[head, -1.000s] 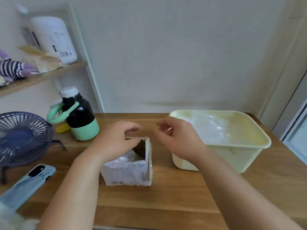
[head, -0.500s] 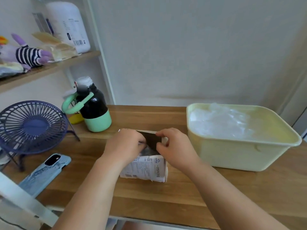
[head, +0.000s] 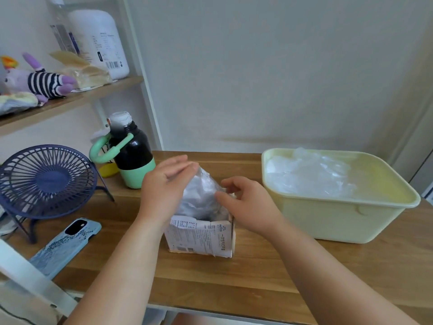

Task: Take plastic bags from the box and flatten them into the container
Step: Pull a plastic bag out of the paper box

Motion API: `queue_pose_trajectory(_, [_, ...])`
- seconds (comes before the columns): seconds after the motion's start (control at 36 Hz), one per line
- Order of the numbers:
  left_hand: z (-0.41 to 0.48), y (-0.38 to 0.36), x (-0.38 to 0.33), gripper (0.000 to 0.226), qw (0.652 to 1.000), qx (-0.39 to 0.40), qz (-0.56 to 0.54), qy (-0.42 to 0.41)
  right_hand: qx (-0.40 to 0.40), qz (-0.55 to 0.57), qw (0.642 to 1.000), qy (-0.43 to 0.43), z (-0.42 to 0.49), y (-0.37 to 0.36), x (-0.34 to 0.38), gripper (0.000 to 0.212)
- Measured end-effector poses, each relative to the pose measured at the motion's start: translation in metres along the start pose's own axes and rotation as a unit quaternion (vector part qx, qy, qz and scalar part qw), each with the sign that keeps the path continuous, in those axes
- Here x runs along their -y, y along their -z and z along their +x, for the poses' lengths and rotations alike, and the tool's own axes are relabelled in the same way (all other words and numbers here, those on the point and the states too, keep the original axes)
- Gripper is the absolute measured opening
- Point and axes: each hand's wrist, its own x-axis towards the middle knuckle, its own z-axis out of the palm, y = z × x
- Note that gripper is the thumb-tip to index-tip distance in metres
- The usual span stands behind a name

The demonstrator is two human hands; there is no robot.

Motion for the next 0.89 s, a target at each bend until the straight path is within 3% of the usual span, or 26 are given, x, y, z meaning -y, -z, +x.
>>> queue_pose_trajectory(0.03, [0.000,0.000,0.001,0.016,1.000,-0.001,0.019,-0.008,0.002,0.001,1.000,0.000,-0.001,0.000,0.001,0.038])
queue_pose_trajectory(0.08, [0.000,0.002,0.008,0.010,0.983,-0.019,0.170,-0.063,0.007,0.007,1.000,0.001,-0.001,0.001,0.002,0.039])
queue_pose_trajectory(0.14, [-0.002,0.002,0.011,0.007,0.931,-0.046,0.332,-0.144,0.007,0.013,1.000,0.000,-0.002,0.000,0.004,0.037])
queue_pose_trajectory(0.19, [-0.003,0.001,0.009,0.006,0.939,-0.028,0.308,-0.148,0.004,0.023,1.000,-0.004,-0.002,0.001,0.005,0.032])
queue_pose_trajectory(0.25, [-0.004,0.002,0.000,0.007,0.987,0.001,0.143,-0.072,-0.001,0.038,0.999,-0.006,-0.003,0.002,0.007,0.026])
queue_pose_trajectory(0.31, [-0.001,0.004,-0.005,0.010,1.000,-0.018,0.000,0.003,-0.012,0.050,0.999,-0.004,-0.004,0.004,0.009,0.023])
queue_pose_trajectory(0.33, [0.001,0.006,-0.005,0.010,0.999,-0.040,-0.012,0.010,-0.016,0.055,0.998,-0.002,-0.005,0.005,0.010,0.025])
queue_pose_trajectory(0.39, [0.002,0.009,-0.002,0.008,0.989,-0.103,0.098,-0.048,-0.017,0.068,0.998,0.003,-0.006,0.007,0.013,0.028])
queue_pose_trajectory(0.44, [0.003,0.011,0.001,0.010,0.949,-0.163,0.239,-0.124,-0.018,0.078,0.997,0.008,-0.007,0.010,0.016,0.031])
queue_pose_trajectory(0.47, [0.004,0.010,0.003,0.011,0.942,-0.167,0.254,-0.143,-0.019,0.081,0.996,0.008,-0.007,0.011,0.017,0.033])
queue_pose_trajectory(0.53, [0.003,0.008,-0.003,0.009,0.975,-0.131,0.140,-0.108,-0.021,0.085,0.996,0.007,-0.007,0.013,0.018,0.033])
queue_pose_trajectory(0.58, [0.003,0.007,-0.014,0.009,0.992,-0.105,-0.075,-0.013,-0.020,0.085,0.996,0.006,-0.008,0.013,0.019,0.030])
queue_pose_trajectory(0.67, [0.011,0.015,-0.020,0.009,0.944,-0.098,-0.301,0.092,-0.008,0.087,0.996,0.000,-0.009,0.015,0.022,0.019])
queue_pose_trajectory(0.72, [0.018,0.022,-0.020,0.018,0.898,-0.067,-0.414,0.133,0.003,0.106,0.994,-0.006,-0.011,0.017,0.027,0.025])
queue_pose_trajectory(0.81, [0.020,0.025,-0.024,0.039,0.871,-0.036,-0.467,0.149,0.015,0.131,0.991,-0.002,-0.011,0.020,0.034,0.041])
queue_pose_trajectory(0.89, [0.009,0.016,-0.037,0.024,0.869,0.034,-0.475,0.136,0.024,0.152,0.988,0.008,-0.012,0.022,0.042,0.047])
